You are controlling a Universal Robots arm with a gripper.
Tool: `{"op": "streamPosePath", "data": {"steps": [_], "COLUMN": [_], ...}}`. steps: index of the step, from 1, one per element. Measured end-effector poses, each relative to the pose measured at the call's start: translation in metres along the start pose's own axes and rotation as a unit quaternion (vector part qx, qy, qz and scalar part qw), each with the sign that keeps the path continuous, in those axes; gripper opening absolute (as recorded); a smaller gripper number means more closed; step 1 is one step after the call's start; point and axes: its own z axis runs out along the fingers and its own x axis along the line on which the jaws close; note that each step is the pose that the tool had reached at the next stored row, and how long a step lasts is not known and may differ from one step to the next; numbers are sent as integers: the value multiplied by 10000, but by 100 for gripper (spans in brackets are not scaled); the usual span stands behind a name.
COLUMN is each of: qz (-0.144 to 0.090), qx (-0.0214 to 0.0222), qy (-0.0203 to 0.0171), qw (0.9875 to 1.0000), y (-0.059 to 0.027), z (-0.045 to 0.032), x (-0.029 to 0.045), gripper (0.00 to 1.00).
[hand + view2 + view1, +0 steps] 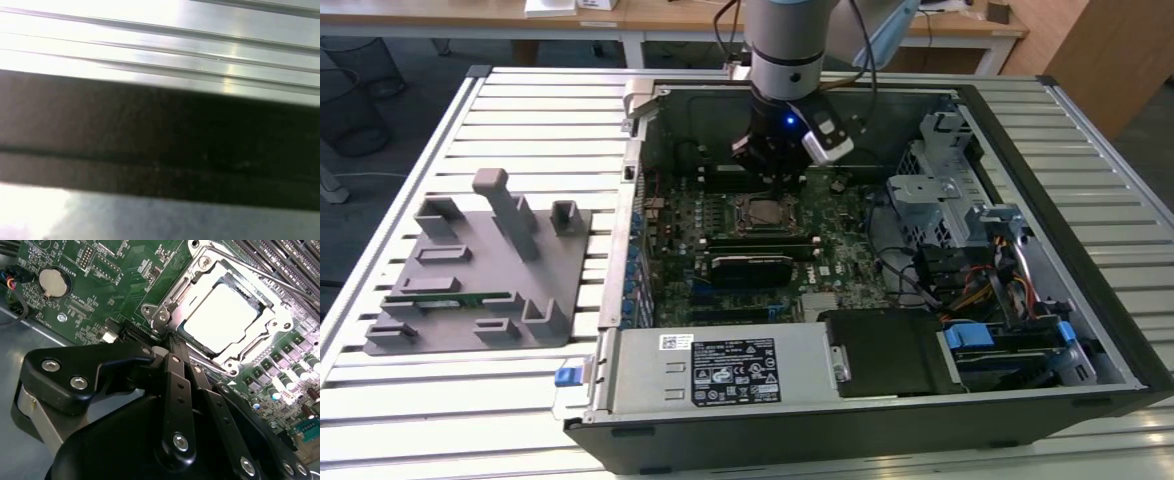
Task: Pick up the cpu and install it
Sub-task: 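Install the first cpu locking lever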
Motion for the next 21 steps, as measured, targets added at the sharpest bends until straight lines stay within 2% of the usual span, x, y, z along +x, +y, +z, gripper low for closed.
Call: {"op": "streamPosePath", "data": {"steps": [12,17,21], "qz": [-3,-4,-2], "qx": [142,126,82], "qy": [60,55,56], "qw": [9999,9999,10000], "y": [-4,0,2], "z": [48,33,-56], "x": [-3,-8,-10], "gripper": [11,11,11]}}
